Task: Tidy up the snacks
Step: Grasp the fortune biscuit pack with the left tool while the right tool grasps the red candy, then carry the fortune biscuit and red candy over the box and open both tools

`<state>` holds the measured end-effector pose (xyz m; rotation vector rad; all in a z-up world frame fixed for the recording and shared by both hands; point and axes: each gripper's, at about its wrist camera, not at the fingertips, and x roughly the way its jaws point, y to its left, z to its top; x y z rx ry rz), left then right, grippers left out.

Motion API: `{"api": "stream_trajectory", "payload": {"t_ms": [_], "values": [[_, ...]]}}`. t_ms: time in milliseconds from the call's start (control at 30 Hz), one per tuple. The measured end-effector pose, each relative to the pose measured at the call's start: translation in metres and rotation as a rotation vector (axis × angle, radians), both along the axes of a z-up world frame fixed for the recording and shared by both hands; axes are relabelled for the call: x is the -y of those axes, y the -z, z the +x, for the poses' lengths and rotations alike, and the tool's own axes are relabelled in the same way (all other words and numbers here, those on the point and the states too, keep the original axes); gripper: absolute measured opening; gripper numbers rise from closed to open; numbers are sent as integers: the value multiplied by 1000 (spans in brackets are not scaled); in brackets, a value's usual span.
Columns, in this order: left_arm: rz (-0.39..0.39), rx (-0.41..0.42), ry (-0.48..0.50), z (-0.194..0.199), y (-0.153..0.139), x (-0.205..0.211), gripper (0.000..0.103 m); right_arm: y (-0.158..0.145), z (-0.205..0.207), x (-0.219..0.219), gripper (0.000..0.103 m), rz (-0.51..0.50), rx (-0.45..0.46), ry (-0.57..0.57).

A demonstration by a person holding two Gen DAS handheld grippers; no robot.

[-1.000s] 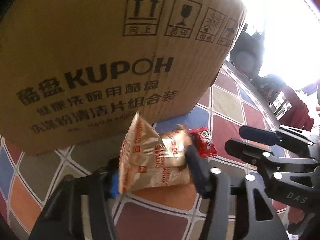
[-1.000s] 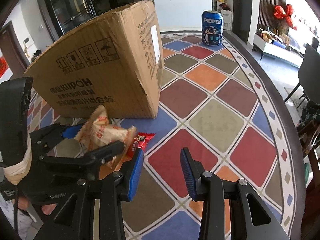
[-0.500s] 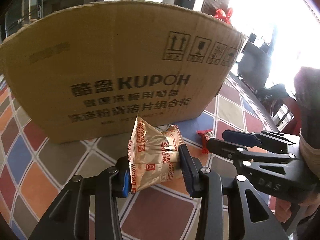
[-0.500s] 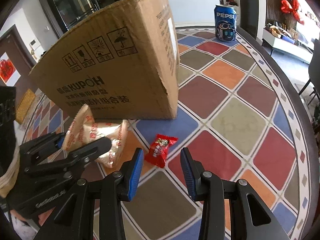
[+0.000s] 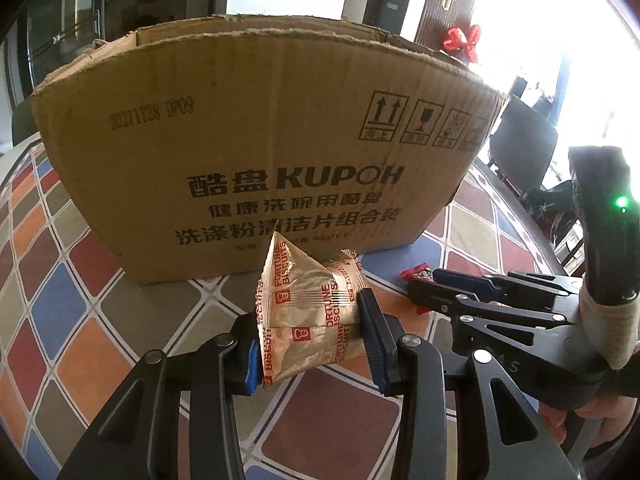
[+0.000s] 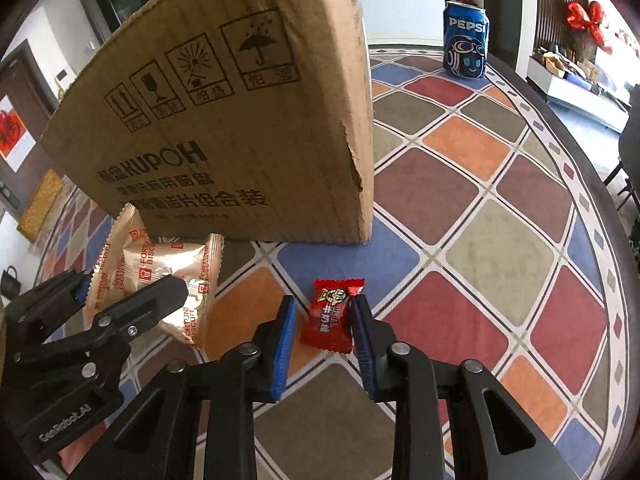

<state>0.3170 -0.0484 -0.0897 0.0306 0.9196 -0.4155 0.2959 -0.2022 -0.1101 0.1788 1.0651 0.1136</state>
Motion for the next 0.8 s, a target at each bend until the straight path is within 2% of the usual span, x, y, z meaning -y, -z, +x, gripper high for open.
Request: {"api": "stream_trajectory", "payload": {"t_ms": [333,800], "values": [[-24,13,-27,-8,-8,-1,40,-16,-12,-8,20,-26,33,-3],[-51,113,-56,-42,-49,-9,40,-64,-43,-17,20,-7,146,-35]]}}
